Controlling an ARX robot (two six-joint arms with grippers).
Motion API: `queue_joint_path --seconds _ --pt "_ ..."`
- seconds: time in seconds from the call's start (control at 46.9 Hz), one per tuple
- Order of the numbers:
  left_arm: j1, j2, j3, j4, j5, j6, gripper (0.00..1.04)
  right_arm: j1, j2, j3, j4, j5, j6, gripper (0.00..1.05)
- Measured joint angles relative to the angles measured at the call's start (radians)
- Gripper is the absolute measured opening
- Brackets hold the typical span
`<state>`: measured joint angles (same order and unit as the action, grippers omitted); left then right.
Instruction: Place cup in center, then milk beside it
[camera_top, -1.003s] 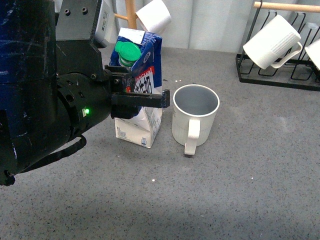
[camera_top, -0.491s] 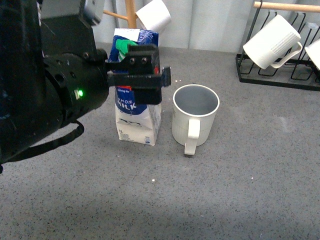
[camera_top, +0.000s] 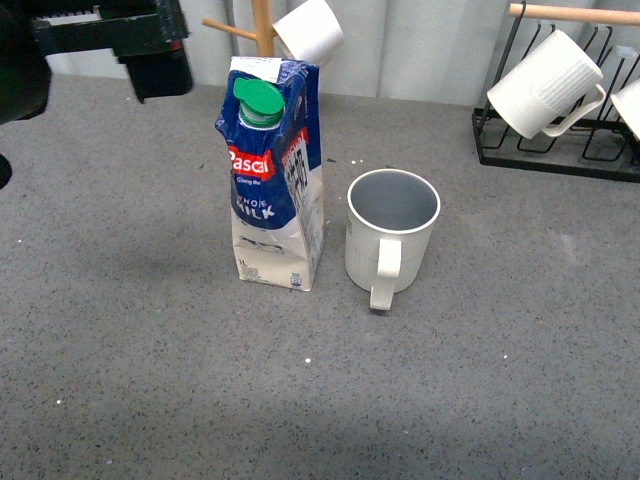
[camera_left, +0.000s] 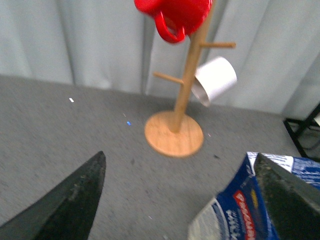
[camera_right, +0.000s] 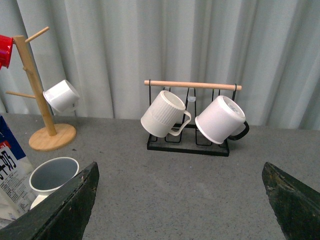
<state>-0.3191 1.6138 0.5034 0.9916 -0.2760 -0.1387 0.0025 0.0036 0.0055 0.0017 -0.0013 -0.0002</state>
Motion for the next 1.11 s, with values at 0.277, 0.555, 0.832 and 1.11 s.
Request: queue_joint_path --seconds 0.277,0.555,0.832,1.11 --pt "0.104 -0.188 -0.243 0.167 0.070 0.117 0.39 0.000 0.000 0.000 0.000 0.000 0.000 0.95" --pt "0.186 -0.434 -0.384 0.055 0.150 0.129 0.04 0.000 0.000 0.000 0.000 0.000 0.000 0.95" --pt "0.258 -0.669 -0.455 -0.109 0.234 0.131 0.04 0.000 0.000 0.000 0.000 0.000 0.000 0.95" --pt "0.316 -0.857 -0.483 -0.266 0.275 0.132 0.04 0.000 0.000 0.000 0.000 0.000 0.000 0.95"
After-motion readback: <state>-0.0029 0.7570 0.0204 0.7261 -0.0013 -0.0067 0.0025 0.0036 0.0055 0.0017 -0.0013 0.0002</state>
